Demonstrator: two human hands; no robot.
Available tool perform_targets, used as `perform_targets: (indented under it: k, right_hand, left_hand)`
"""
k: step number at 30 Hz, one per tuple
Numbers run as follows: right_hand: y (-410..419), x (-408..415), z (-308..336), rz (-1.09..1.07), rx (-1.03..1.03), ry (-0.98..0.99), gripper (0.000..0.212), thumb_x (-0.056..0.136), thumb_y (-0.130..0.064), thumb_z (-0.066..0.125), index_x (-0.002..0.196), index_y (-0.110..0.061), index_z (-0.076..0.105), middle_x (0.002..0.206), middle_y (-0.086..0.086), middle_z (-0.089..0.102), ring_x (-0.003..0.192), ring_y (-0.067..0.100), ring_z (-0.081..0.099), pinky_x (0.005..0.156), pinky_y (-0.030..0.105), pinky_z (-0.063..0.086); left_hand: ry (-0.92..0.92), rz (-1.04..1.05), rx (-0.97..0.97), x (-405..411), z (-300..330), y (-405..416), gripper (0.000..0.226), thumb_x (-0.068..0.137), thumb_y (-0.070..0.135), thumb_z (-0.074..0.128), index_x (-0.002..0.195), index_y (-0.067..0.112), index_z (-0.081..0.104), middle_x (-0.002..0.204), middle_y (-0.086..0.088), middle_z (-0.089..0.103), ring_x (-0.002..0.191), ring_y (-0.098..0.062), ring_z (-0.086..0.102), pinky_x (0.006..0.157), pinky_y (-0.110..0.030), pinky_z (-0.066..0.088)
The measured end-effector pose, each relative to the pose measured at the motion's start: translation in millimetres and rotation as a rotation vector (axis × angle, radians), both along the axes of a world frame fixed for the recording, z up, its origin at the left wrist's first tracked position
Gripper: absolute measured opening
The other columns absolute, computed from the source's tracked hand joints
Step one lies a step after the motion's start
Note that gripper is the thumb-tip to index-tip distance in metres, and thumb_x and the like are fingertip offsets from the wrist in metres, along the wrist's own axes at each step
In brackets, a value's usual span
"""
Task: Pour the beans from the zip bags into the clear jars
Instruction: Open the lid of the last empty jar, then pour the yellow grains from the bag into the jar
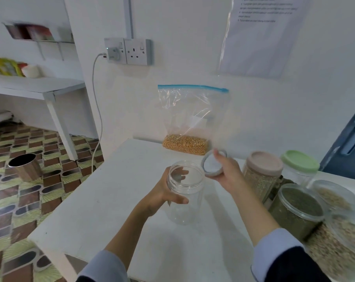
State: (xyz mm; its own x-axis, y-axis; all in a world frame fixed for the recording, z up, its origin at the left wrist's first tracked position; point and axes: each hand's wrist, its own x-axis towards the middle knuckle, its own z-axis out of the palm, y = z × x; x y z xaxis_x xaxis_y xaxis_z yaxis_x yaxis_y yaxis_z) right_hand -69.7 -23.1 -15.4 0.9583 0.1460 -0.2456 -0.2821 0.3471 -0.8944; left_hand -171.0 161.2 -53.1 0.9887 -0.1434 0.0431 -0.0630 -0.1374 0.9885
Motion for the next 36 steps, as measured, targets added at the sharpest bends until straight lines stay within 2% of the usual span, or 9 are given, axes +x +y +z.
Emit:
perform_targets:
  k: [4,11,18,24,26,28,30,33,36]
  right_hand:
    - [-5.9,5.8,-47.9,-0.101,-0.498,0.02,0.028,0.083,-0.002,0.068,0.109,-0.004,0.058,0.115,0.02,0.063,0.1,0.033,0.061,0.076,0.036,0.052]
    - [-6.2,-8.8,-84.5,0.083,-1.055,-0.143,0.035,0.084,-0.013,0.068,0.116,-0.003,0.056,0.119,0.016,0.057,0.101,0.026,0.053,0.077,0.029,0.042]
    - [5.6,-5.8,-81.4,0.154,-1.562,-0.324,0.031,0.091,-0.018,0.052,0.122,-0.013,0.049,0.131,0.01,0.042,0.123,0.029,0.035,0.095,0.037,0.036]
    - [19.2,46.6,-31.8,-0.035,-1.248,-0.35,0.028,0.089,-0.009,0.05,0.117,-0.007,0.053,0.122,0.015,0.046,0.114,0.033,0.046,0.085,0.036,0.041]
    - [29.2,73.0,-7.3,-0.122,-1.1,-0.425,0.012,0.088,-0.009,0.05,0.099,-0.012,0.054,0.106,0.011,0.05,0.098,0.026,0.051,0.073,0.03,0.039]
    - [38.5,99.8,19.8,-0.195,-0.987,-0.43,0.022,0.086,-0.004,0.051,0.107,-0.008,0.057,0.11,0.01,0.052,0.101,0.025,0.053,0.077,0.029,0.04]
    - [45.3,123.3,48.2,-0.253,-0.902,-0.386,0.028,0.087,-0.002,0.05,0.114,-0.001,0.057,0.111,0.011,0.055,0.106,0.028,0.053,0.078,0.025,0.041]
    - [48.9,160.2,78.7,-0.332,-0.815,-0.297,0.012,0.088,0.001,0.047,0.078,-0.005,0.048,0.078,0.007,0.048,0.086,0.025,0.049,0.047,0.017,0.036]
    - [47.2,186.5,94.5,-0.455,-0.738,-0.267,0.008,0.088,0.0,0.046,0.091,-0.007,0.047,0.104,0.016,0.054,0.093,0.03,0.056,0.061,0.023,0.039]
  left_hand:
    - [0.007,0.052,0.003,-2.3,0.6,-5.7,0.105,0.042,0.038,0.084,0.132,0.03,0.032,0.134,0.01,0.046,0.126,-0.006,0.044,0.099,-0.024,0.04]
    - [-0.012,0.139,0.001,-9.6,-3.7,-15.4,0.1,0.046,0.045,0.082,0.132,0.037,0.032,0.134,0.013,0.046,0.125,-0.008,0.045,0.087,-0.026,0.048]
    - [-0.081,0.08,0.026,-14.3,2.2,-6.0,0.111,0.043,0.065,0.081,0.135,0.045,0.023,0.141,0.022,0.034,0.126,0.009,0.038,0.099,-0.015,0.039]
    - [-0.092,0.172,-0.103,9.6,34.4,41.6,0.1,0.055,0.081,0.065,0.135,0.03,0.036,0.143,0.008,0.041,0.128,-0.013,0.044,0.106,-0.04,0.038]
    - [-0.122,0.266,-0.111,35.0,54.6,54.1,0.063,0.075,0.06,0.064,0.125,0.025,0.049,0.132,0.004,0.052,0.121,-0.014,0.051,0.105,-0.044,0.041]
    - [-0.154,0.377,-0.102,66.7,74.7,65.0,0.033,0.091,0.033,0.06,0.12,0.018,0.056,0.124,-0.003,0.059,0.112,-0.018,0.057,0.103,-0.048,0.044]
    - [-0.181,0.463,-0.073,100.0,94.8,74.4,0.022,0.094,0.021,0.057,0.115,0.014,0.057,0.119,-0.008,0.061,0.103,-0.019,0.06,0.097,-0.046,0.048]
    - [-0.24,0.522,0.033,147.2,119.4,86.4,0.024,0.094,0.017,0.056,0.117,0.01,0.056,0.117,-0.007,0.059,0.102,-0.02,0.057,0.084,-0.032,0.049]
    - [-0.256,0.528,0.132,188.0,134.3,96.0,0.038,0.093,0.017,0.056,0.129,0.006,0.047,0.127,-0.007,0.053,0.106,-0.019,0.052,0.087,-0.028,0.043]
